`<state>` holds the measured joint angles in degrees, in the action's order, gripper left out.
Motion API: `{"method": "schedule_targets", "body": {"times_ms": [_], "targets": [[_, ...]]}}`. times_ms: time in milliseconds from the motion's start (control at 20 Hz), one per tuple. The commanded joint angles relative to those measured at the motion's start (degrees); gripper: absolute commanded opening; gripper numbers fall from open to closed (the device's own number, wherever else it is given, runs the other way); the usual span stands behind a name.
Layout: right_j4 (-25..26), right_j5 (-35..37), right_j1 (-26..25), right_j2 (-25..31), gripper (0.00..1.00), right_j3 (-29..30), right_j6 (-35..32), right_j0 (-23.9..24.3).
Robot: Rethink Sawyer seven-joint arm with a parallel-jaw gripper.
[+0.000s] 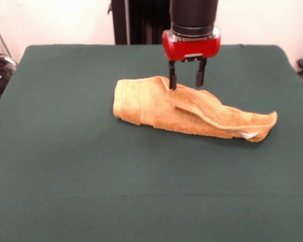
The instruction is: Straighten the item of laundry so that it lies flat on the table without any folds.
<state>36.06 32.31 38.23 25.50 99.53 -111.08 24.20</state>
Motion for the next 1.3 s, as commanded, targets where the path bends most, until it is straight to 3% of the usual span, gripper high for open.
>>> {"method": "schedule_targets", "body": {"times_ms": [50, 1300], "targets": [[4.6, 7.4, -2.4, 9.2, 1.0, -0.5, 22.6, 0.1], [10.9, 6.5, -5.7, 7.9, 1.0, -4.1, 20.4, -1.0]]}}
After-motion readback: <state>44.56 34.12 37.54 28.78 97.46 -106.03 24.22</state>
